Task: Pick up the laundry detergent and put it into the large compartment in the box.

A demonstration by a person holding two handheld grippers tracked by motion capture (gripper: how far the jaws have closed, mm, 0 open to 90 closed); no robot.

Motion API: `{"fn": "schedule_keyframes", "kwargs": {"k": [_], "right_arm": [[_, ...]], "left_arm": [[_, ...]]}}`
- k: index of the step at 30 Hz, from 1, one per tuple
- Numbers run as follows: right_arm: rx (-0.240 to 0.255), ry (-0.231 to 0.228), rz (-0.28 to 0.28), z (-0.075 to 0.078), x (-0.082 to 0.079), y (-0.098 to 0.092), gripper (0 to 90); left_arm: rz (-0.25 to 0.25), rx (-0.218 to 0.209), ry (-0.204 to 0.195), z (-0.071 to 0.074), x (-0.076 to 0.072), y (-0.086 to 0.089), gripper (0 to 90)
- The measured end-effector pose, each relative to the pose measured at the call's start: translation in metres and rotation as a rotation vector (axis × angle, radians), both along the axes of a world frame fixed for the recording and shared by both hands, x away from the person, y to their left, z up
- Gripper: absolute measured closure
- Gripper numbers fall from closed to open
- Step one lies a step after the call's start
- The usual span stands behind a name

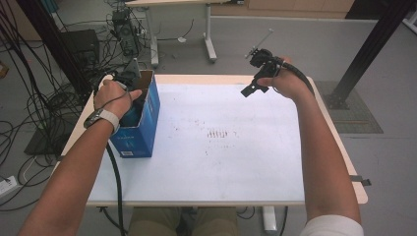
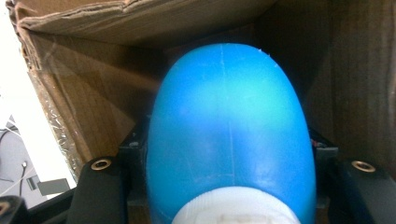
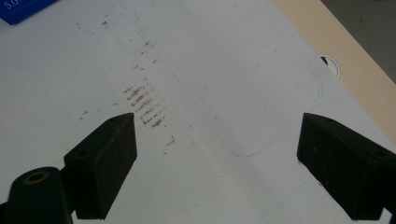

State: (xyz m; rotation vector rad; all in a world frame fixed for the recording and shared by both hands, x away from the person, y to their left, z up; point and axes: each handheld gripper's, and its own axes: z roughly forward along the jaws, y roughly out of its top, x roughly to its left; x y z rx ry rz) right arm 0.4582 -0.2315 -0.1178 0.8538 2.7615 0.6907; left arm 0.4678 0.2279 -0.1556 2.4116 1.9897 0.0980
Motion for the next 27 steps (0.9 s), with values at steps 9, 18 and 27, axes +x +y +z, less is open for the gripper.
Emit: {"fn": "schedule_keyframes", "kwargs": {"k": [9, 18, 27], "right_arm": [[-0.002, 0.004, -0.001, -0.0004, 0.0004, 0.001, 12.2], [-0.004, 0.007, 0.002, -0.0008, 0.0008, 0.0022, 12.2], [-0.003, 0.004, -0.001, 0.0001, 0.0, 0.0007, 12.2]], "left_arm": [[0.0, -0.002, 0.001, 0.0, 0.0, 0.001, 37.7], [-0.001, -0.006, -0.002, 0.0001, -0.0007, 0.0021, 37.6], [-0.003, -0.004, -0.004, 0.0002, -0.0014, 0.0013, 37.5]]}}
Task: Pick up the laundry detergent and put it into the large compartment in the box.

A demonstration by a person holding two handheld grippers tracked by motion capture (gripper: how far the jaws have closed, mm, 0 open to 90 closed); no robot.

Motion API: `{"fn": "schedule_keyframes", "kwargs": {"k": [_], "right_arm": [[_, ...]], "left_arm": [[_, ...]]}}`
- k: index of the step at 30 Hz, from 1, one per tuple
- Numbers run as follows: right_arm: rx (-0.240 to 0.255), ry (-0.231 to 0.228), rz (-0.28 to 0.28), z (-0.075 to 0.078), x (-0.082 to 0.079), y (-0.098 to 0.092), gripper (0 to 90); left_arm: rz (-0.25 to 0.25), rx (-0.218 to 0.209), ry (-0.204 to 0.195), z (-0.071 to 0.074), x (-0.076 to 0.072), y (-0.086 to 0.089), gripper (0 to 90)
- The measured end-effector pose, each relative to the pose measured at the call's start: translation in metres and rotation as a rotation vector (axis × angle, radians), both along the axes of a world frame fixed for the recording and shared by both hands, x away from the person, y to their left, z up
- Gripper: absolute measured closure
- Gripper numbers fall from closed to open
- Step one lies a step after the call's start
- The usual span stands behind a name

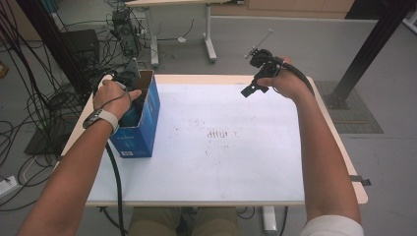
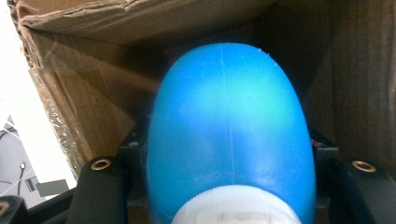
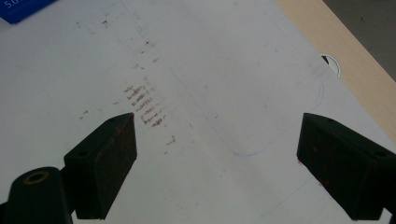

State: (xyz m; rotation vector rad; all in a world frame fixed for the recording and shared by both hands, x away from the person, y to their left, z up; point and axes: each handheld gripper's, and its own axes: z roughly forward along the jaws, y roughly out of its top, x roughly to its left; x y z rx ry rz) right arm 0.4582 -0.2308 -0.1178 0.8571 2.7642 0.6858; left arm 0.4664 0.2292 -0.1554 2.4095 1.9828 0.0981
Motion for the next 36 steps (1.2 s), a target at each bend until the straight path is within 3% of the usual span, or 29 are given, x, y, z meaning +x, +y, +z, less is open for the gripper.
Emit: {"fn": "schedule_keyframes", "kwargs": {"k": [16, 23, 36], "right_arm": [[0.002, 0.001, -0.002, 0.0, -0.001, -0.001, 12.2], [-0.001, 0.003, 0.001, 0.0, 0.0, 0.0, 12.2], [0.0, 0.001, 0.002, 0.001, -0.002, 0.0, 12.2]], "left_arm": [[0.001, -0.017, 0.003, 0.001, 0.0, 0.003, 33.3], [0.0, -0.035, -0.001, 0.002, -0.001, 0.006, 28.1], [0.001, -0.077, -0.001, 0.011, -0.003, 0.017, 27.5]]}}
